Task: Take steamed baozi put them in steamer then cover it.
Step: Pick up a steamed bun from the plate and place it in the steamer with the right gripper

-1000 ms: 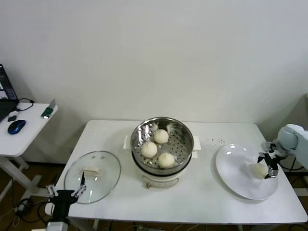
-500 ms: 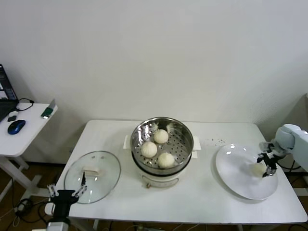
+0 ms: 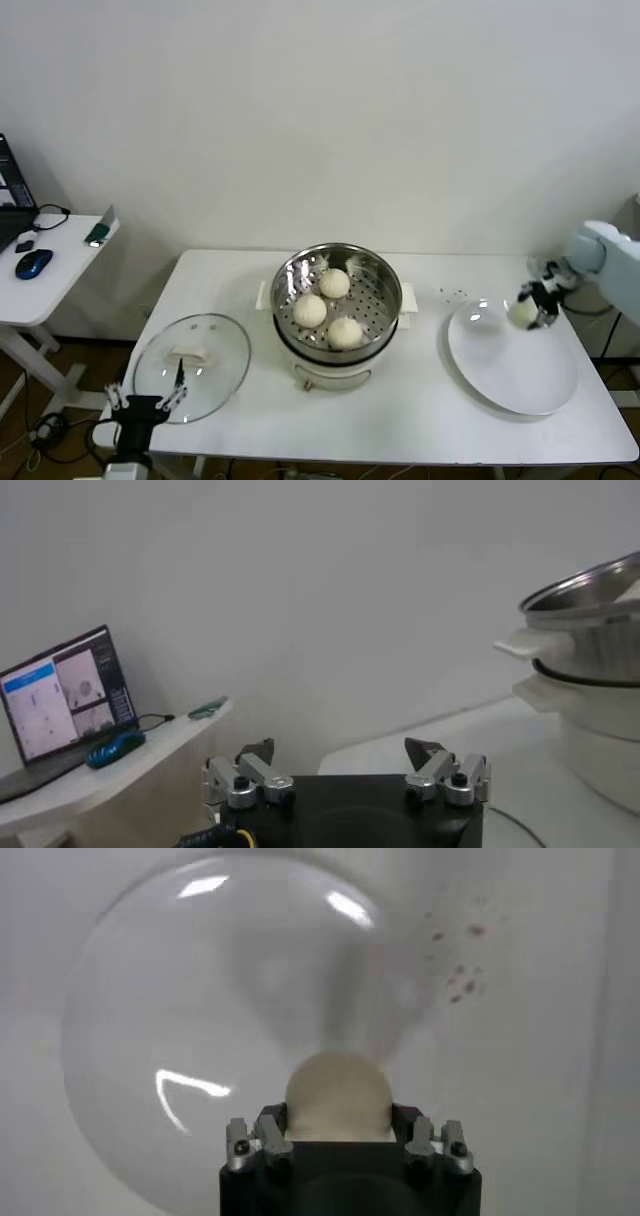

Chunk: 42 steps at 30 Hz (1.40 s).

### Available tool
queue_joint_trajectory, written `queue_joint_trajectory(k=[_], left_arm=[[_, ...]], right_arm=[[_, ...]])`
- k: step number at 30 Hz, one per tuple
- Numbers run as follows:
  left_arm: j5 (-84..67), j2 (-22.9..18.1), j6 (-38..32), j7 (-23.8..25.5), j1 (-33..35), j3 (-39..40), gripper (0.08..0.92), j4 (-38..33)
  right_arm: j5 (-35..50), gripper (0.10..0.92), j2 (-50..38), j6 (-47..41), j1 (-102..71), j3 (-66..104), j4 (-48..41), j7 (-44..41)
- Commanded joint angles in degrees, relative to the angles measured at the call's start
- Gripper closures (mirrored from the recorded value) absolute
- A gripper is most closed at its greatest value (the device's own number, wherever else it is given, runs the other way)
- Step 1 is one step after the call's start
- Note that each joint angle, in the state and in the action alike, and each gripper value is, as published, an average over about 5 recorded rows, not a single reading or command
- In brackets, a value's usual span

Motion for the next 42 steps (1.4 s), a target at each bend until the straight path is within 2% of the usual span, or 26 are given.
queue_joint_trajectory(k=[1, 10, 16, 25, 42], left_arm=[[0.6, 0.0, -0.4, 0.0, 0.0, 1.7, 0.177, -0.8], [2.9, 0.7, -1.0, 0.0, -0.7, 5.1, 0.177, -0.6], [5.0, 1.3, -1.5, -0.2, -2.0, 6.2, 0.177, -0.6], [4.9, 2.3, -1.7, -0.4, -3.0, 6.4, 0.177, 0.1], [2.7, 3.6, -1.7, -0.6, -4.3, 5.1, 0.177, 2.8]], right_arm=[[22.2, 0.352, 7.9, -7.8, 28.0, -20.6, 5.2, 0.1], [38.8, 0.349, 16.2, -15.9, 39.6, -33.0, 16.3, 2.7], [44.7, 0.353, 20.5, -19.6, 39.3, -34.4, 22.3, 6.5], [45.3, 0.354, 24.1, -22.4, 33.9, -35.7, 27.1, 11.7], [41.4, 0.348, 29.8, -22.6, 24.0, -35.3, 23.4, 14.1]])
